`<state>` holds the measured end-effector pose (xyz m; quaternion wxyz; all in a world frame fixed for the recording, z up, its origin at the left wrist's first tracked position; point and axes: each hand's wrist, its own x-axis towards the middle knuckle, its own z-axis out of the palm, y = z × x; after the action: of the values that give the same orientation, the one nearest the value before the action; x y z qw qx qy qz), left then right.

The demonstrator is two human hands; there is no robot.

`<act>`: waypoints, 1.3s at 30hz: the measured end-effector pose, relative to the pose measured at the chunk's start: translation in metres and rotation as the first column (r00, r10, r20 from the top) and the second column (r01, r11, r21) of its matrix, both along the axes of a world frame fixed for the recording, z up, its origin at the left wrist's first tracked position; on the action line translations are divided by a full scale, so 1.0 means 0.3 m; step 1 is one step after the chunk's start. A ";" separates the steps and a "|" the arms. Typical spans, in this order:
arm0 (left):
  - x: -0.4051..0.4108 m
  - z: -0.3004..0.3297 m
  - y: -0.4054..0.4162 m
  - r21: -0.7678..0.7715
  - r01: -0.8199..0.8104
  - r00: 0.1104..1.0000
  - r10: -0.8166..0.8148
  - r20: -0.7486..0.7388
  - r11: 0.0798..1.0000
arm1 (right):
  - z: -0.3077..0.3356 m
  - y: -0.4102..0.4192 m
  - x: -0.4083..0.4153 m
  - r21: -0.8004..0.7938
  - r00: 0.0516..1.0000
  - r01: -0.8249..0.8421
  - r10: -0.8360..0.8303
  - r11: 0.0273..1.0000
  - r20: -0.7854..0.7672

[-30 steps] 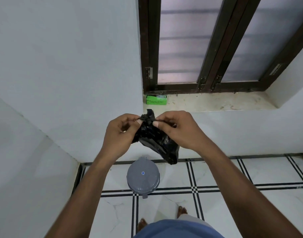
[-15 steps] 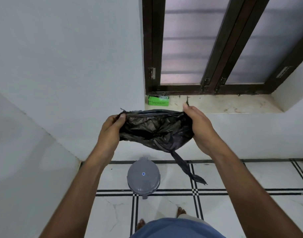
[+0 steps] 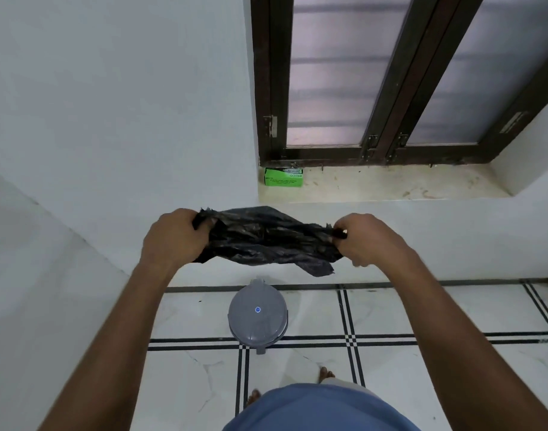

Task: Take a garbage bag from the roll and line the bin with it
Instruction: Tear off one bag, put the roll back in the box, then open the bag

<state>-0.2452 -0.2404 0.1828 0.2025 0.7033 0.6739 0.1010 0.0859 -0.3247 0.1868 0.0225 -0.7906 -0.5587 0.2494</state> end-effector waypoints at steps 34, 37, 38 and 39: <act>-0.084 -0.162 0.035 -0.440 0.172 0.681 0.216 0.700 0.881 | -0.141 0.026 -0.056 -0.074 0.493 0.193 -0.162 0.978 -0.855; -0.085 -0.105 0.005 -0.530 0.362 0.865 -0.065 0.498 0.767 | -0.114 0.039 -0.064 -0.115 0.574 0.090 -0.146 0.989 -0.806; -0.089 -0.086 0.005 -0.586 0.396 0.883 -0.118 0.454 0.707 | -0.108 0.049 -0.061 -0.119 0.708 0.024 -0.101 0.993 -0.699; -0.089 -0.060 0.006 -0.631 0.402 0.886 -0.108 0.451 0.664 | -0.103 0.062 -0.056 -0.122 0.857 -0.046 -0.024 0.991 -0.515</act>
<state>-0.2720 -0.2386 0.1648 0.5941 0.6265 0.5005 -0.0635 0.0691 -0.3060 0.1558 0.1180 -0.6917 -0.5193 0.4878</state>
